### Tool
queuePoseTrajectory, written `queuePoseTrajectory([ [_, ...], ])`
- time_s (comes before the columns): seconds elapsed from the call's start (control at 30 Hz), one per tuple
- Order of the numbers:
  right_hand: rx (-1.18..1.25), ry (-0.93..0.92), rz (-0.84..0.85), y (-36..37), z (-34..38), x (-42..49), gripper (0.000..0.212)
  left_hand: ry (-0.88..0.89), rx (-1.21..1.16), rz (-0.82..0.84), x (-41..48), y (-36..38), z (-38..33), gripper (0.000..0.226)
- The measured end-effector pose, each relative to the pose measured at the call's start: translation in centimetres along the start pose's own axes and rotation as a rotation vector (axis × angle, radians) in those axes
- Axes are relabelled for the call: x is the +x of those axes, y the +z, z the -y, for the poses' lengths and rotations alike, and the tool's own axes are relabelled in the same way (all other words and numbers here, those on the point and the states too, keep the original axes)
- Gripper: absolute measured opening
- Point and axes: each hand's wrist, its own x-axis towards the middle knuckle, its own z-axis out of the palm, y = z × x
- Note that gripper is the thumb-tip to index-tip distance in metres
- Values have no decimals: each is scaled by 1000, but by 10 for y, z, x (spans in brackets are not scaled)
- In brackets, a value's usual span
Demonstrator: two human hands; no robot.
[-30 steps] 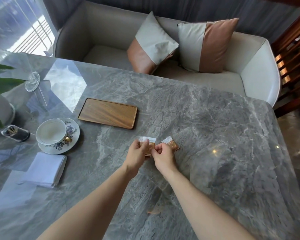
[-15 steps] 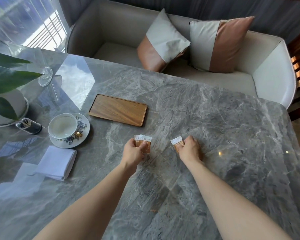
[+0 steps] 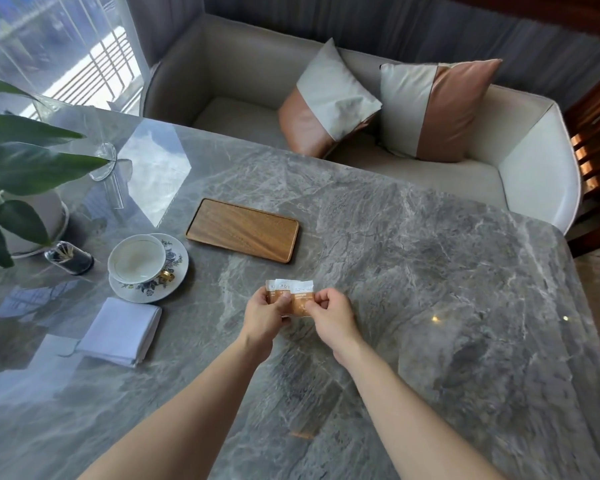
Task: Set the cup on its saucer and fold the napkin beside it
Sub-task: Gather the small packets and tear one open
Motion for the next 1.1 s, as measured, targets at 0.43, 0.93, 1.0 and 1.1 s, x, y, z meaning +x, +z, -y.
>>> queuePoseTrajectory([
  [0.43, -50, -29, -66, 48, 5, 9, 11, 49, 4, 22, 2, -35, -24, 20],
  [0.93, -928, -237, -229, 58, -47, 25, 77, 126, 118, -156, 62, -61, -85, 21],
  [1.0, -952, -253, -251, 59, -52, 24, 77, 132, 149, -173, 74, -61, -96, 22],
  [1.1, -989, -257, -280, 61, -55, 25, 77, 127, 204, -204, 95, -60, -111, 23],
])
